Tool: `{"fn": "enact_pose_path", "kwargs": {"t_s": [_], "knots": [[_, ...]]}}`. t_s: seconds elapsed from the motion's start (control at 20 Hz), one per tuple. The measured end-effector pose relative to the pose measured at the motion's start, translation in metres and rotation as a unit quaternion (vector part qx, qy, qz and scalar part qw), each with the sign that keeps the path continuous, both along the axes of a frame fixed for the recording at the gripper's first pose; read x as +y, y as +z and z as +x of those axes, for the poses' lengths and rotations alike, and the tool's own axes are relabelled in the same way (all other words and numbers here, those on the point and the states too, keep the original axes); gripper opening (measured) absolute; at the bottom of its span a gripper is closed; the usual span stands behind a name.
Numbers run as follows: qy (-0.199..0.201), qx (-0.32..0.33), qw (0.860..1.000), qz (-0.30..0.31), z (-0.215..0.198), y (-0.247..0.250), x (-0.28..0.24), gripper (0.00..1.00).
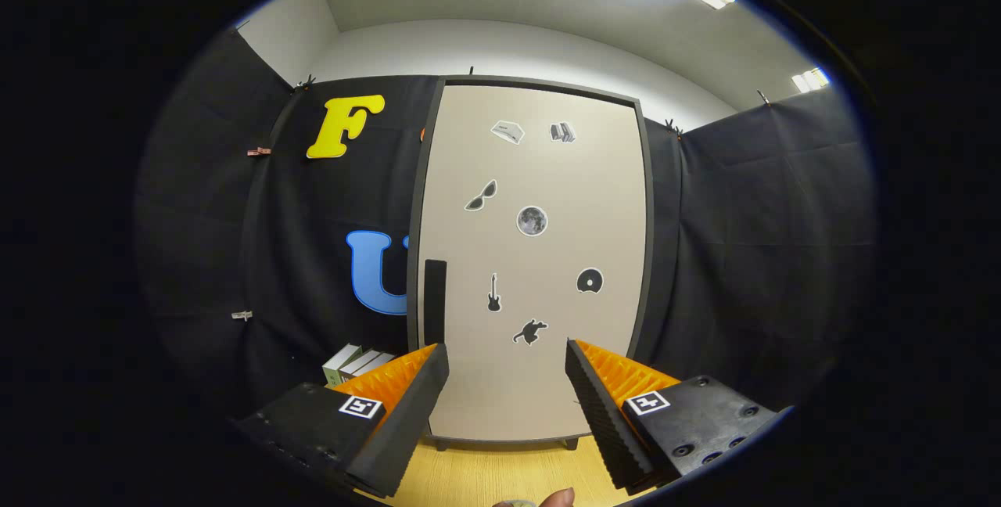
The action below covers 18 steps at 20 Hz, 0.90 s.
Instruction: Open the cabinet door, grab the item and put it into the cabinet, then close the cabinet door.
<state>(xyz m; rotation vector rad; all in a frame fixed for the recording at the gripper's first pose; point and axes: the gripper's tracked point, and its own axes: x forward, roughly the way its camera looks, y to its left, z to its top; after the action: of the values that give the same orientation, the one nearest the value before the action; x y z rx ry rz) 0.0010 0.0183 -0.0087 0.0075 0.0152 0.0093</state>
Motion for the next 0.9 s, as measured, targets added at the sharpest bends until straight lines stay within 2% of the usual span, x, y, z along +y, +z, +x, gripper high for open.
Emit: {"fn": "enact_pose_path", "kwargs": {"t_s": [0.5,0.9], "knots": [[0.004,-0.003,1.000,0.007,0.014,-0.006,0.014,0.97],[0.020,-0.008,0.999,0.044,0.090,-0.005,0.043,0.97]]}}
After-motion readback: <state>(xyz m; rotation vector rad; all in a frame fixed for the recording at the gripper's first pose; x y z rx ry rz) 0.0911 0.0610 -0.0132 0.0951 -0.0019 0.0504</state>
